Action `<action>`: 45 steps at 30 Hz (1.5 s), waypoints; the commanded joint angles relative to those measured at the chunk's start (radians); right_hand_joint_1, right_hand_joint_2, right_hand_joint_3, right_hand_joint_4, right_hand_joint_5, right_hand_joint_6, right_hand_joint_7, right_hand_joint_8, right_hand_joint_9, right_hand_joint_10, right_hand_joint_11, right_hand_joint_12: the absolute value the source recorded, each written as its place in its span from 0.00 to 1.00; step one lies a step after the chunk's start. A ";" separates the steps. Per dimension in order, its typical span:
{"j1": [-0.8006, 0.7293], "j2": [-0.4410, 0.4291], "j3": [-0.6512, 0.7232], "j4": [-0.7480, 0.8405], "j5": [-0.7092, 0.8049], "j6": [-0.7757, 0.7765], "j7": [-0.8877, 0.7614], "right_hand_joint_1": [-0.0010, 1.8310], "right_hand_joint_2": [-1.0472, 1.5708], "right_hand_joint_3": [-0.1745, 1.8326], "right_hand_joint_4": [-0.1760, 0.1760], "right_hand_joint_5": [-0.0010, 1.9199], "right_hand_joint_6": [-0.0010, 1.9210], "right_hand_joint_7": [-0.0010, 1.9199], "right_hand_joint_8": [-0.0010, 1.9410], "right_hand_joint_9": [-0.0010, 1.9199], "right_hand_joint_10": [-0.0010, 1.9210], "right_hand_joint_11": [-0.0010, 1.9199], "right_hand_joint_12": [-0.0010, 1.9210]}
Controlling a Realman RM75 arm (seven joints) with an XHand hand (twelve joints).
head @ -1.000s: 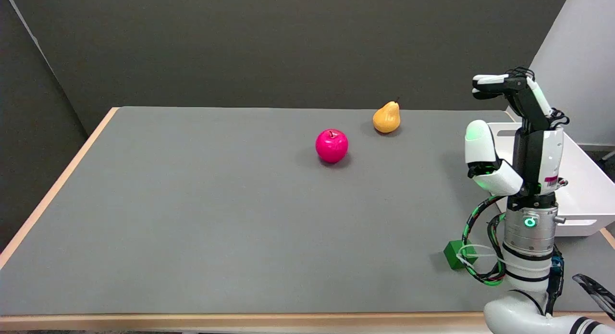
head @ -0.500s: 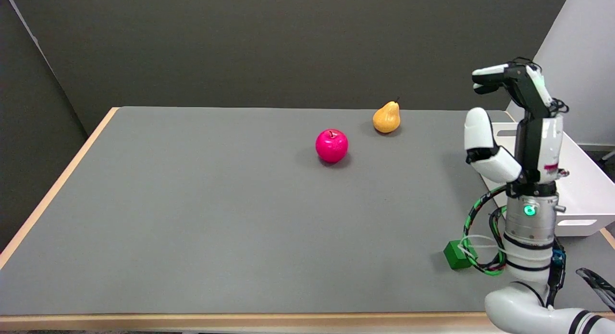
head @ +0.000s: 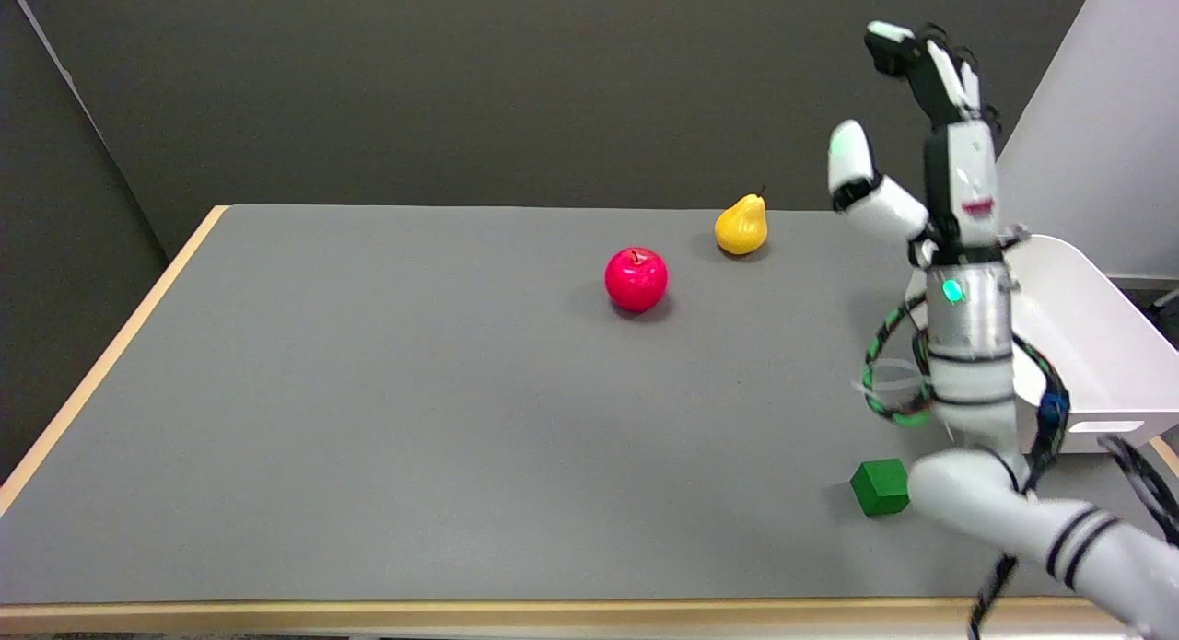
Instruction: Pick up the yellow pear.
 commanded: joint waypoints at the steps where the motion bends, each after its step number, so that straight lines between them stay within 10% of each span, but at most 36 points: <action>1: 0.520 0.010 -0.075 -0.278 -0.020 -0.618 -0.086 0.26 0.67 0.61 0.49 0.11 0.25 0.12 0.18 0.08 0.35 0.00 0.51; 22: 0.764 -0.026 -0.176 -0.542 -0.207 -1.110 -0.104 0.21 0.66 0.56 0.52 0.09 0.21 0.07 0.14 0.03 0.31 0.00 0.43; 45: 0.715 0.008 -0.222 -0.540 -0.200 -1.233 -0.116 0.20 0.66 0.53 0.54 0.09 0.20 0.07 0.12 0.03 0.31 0.00 0.46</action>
